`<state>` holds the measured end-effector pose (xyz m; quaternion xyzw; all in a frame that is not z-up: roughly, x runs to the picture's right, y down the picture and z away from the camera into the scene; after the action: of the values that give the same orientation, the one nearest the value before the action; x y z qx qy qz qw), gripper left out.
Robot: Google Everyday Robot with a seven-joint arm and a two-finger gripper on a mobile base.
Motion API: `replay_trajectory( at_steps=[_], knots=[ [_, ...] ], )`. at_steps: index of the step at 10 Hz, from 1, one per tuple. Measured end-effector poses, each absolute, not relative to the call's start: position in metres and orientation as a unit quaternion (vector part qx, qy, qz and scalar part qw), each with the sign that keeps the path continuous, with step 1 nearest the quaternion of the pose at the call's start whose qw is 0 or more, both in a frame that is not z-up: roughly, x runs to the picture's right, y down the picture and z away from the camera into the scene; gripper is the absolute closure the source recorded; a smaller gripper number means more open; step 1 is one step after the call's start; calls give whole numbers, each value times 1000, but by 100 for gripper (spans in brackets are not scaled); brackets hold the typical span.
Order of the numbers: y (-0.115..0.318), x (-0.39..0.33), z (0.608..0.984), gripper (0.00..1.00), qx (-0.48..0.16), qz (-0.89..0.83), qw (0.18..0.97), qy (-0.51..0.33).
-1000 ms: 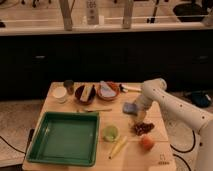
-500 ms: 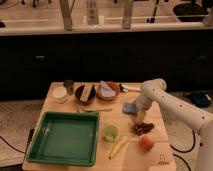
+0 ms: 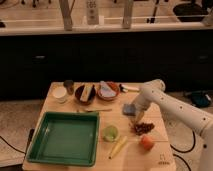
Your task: Place sponge in tray
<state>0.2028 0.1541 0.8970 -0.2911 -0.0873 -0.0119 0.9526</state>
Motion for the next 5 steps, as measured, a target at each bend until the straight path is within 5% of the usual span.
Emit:
replay_trajectory(
  at_steps=[5],
  knots=[
    [151,197,896,99,-292,-21,952,-94]
  ],
)
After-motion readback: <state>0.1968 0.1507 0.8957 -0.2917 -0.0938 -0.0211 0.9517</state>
